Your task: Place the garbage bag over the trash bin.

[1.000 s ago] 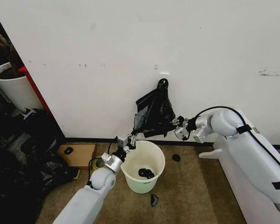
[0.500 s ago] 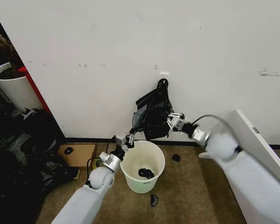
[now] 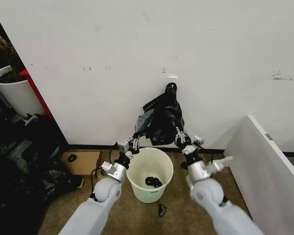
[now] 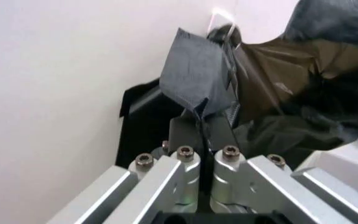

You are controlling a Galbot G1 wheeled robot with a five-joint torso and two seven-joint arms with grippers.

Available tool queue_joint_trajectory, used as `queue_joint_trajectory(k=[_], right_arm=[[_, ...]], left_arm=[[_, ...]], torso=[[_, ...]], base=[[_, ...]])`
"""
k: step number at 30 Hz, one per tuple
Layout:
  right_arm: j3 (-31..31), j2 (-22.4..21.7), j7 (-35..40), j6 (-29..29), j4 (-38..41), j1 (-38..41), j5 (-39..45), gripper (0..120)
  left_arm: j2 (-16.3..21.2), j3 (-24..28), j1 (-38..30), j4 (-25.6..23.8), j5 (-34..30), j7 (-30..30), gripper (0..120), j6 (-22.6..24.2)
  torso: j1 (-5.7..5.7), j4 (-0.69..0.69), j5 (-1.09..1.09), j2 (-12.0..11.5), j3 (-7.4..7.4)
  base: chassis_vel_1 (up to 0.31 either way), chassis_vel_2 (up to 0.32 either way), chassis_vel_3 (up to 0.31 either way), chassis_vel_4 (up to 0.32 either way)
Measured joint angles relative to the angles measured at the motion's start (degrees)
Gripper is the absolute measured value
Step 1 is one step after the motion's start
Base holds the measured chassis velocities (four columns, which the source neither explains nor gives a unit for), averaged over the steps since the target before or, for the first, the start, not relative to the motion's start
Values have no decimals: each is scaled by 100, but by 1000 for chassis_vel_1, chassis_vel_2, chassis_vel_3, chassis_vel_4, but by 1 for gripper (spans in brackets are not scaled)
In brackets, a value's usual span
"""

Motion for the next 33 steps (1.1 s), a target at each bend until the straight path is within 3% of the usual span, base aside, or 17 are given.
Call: queue_joint_trajectory(k=[7, 14, 21, 26, 33], right_arm=[[126, 363, -12, 463, 618, -873, -267, 0], [266, 727, 225, 1285, 666, -1654, -2101, 0], [180, 860, 257, 1604, 873, -2071, -3210, 0], [179, 960, 257, 1622, 923, -2039, -3537, 0], [85, 1085, 102, 1657, 482, -1805, -3543, 0]], left_arm=[[-13, -42, 678, -647, -23, -192, 0, -140], [92, -408, 1506, -1534, 211, -305, 0, -479], [190, -867, 1940, -2258, 319, -433, 0, -463], [200, -974, 1982, -2484, 337, -512, 0, -317], [147, -978, 1905, -2203, 431, -531, 0, -410]], torso=[[0, 1, 0, 0, 0], [0, 2, 1, -1, 0], [0, 1, 0, -1, 0], [0, 1, 0, 0, 1], [0, 1, 0, -1, 2]], base=[[0, 0, 0, 0], [0, 0, 0, 0], [0, 0, 0, 0], [0, 0, 0, 0], [0, 0, 0, 0]])
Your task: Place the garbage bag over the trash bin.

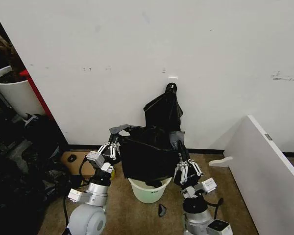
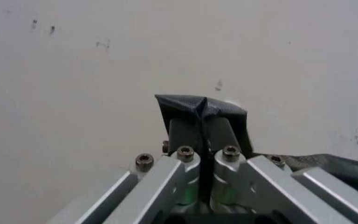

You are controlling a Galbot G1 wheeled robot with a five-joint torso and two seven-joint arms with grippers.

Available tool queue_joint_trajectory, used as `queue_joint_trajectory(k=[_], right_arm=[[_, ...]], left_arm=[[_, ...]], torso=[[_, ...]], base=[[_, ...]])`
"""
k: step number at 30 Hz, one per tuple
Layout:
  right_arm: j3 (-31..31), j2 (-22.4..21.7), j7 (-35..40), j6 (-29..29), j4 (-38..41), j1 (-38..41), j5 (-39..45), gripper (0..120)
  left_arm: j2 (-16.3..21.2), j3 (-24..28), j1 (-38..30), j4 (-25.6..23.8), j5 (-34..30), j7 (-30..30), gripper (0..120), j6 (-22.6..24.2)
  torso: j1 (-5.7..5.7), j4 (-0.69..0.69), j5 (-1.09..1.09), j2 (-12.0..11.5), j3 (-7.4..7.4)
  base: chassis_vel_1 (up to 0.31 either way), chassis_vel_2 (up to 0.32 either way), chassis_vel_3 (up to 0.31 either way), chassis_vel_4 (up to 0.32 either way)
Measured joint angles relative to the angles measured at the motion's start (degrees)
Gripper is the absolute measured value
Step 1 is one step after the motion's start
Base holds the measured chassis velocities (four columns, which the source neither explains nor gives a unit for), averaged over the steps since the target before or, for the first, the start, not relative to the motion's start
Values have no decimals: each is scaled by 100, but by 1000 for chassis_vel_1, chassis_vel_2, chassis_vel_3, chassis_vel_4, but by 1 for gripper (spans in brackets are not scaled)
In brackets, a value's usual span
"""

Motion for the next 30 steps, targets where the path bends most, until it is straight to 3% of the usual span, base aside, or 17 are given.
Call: queue_joint_trajectory(k=[16, 20, 22, 23, 24, 26, 30], right_arm=[[-140, 329, -316, -107, -1061, 691, 202, 0], [-141, 327, -325, -140, -1396, 835, 267, 0], [-144, 284, -303, -259, -1577, 955, 326, 0], [-144, 284, -303, -259, -1577, 955, 326, 0], [-206, 140, -267, -453, -1604, 1019, 334, 0], [-151, -307, -298, -787, -1582, 1149, 176, 0], [-53, -943, -632, -945, -1638, 1424, -366, 0]], left_arm=[[-78, 161, -374, 712, 174, -50, 0, -197], [-59, 254, -437, 963, 191, 1, 0, -242], [-29, 316, -494, 1113, 208, 27, 0, -236], [-29, 316, -494, 1113, 208, 27, 0, -236], [15, 333, -528, 1157, 229, 27, 0, -165], [109, 350, -546, 1186, 362, 7, 0, 15], [250, 347, -503, 1195, 554, -34, 0, 197]], torso=[[0, 3, -26, 0, 0], [0, 1, -23, 0, 0], [0, -4, 2, -1, 0], [0, -4, 2, -1, 0], [0, -2, 51, 0, 0], [1, -2, 20, 0, 0], [1, -2, 14, 0, 0]], base=[[0, 0, 0, 0], [0, 0, 0, 0], [0, 0, 0, 0], [0, 0, 0, 0], [0, 0, 0, 0], [0, 0, 0, 0], [0, 0, 0, 0]])
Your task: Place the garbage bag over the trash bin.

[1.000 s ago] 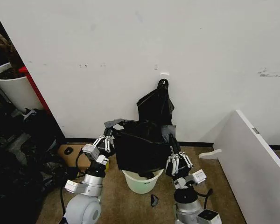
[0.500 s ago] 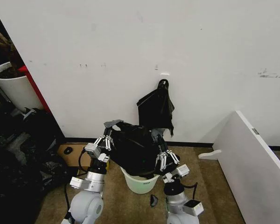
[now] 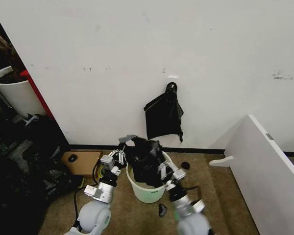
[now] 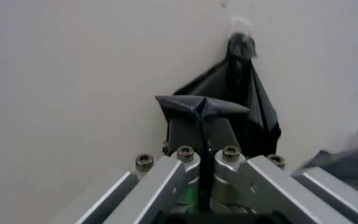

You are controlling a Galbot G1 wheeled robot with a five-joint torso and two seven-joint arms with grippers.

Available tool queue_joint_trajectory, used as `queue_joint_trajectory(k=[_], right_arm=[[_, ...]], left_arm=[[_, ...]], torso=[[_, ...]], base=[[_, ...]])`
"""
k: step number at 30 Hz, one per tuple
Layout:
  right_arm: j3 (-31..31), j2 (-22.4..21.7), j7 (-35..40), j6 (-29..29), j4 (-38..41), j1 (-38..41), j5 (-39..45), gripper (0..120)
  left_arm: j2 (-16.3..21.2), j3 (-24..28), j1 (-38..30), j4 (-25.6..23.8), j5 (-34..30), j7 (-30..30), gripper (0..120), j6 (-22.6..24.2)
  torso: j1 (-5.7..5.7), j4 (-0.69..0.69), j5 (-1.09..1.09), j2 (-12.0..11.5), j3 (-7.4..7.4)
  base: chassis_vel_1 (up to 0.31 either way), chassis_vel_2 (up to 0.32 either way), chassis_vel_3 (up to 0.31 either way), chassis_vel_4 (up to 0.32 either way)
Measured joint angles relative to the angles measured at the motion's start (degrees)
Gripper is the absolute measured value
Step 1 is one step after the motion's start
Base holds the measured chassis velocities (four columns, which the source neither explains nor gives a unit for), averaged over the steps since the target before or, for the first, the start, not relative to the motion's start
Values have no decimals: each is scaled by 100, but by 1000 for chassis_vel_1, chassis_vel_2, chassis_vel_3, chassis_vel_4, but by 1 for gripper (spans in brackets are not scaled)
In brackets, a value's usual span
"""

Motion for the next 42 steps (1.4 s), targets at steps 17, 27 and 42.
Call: queue_joint_trajectory(k=[17, 27, 42], right_arm=[[-100, -375, 1609, 106, -710, 180, -1232, 0], [-258, -751, 1331, 434, -990, -344, -44, 0], [362, -795, -1934, 1247, -2098, -521, 1693, 0]], left_arm=[[-97, 33, 346, 488, 636, -711, 0, 304], [-14, 133, 458, 808, 1016, -822, 0, 369], [138, 161, 963, 852, 1319, -630, 0, 125]], torso=[[-1, 2, -13, 0, -1], [-1, 1, -13, 0, -1], [-1, 2, -14, 0, -1]], base=[[0, 0, 0, 0], [0, 0, 0, 0], [0, 0, 0, 0]])
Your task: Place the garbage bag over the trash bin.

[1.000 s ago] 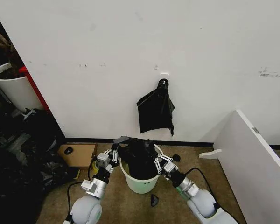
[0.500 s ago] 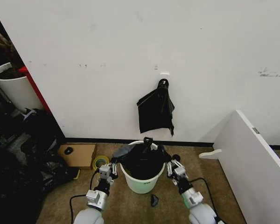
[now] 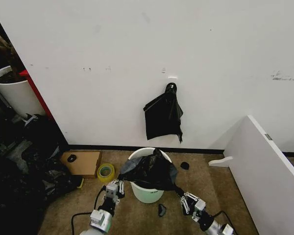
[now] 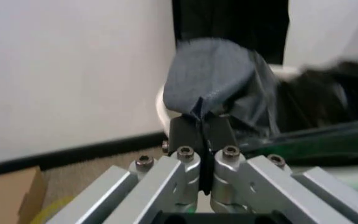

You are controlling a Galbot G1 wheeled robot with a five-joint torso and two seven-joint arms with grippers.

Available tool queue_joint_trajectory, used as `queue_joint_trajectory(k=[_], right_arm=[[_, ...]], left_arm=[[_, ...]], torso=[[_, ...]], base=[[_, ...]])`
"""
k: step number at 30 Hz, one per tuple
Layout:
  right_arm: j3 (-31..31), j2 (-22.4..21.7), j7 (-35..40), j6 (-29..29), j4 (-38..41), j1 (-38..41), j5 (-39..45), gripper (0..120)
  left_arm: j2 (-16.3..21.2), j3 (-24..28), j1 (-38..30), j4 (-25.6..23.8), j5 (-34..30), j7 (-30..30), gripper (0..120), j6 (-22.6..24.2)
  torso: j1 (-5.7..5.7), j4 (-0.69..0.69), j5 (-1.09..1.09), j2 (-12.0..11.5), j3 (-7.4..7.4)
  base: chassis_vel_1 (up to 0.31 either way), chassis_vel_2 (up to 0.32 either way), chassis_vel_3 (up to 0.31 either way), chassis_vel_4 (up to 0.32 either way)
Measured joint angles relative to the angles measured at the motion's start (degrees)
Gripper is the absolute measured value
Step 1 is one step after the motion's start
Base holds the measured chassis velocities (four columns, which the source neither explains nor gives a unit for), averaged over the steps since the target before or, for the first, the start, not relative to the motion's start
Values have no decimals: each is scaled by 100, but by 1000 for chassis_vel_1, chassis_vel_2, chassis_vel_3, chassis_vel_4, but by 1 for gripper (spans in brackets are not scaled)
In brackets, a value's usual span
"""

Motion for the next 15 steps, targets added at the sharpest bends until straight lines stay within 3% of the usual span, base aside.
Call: queue_joint_trajectory(k=[9, 15], right_arm=[[-24, 220, -86, 6, -492, 236, -61, 0], [130, 157, -1055, 38, -587, 214, 248, 0]], left_arm=[[-71, 23, -2, 245, 35, 17, 0, -14], [57, 26, 47, 241, 53, 337, 0, -172]], torso=[[0, 0, 0, 0, 0], [0, -1, 0, 0, 0]], base=[[0, 0, 0, 0], [0, 0, 0, 0]])
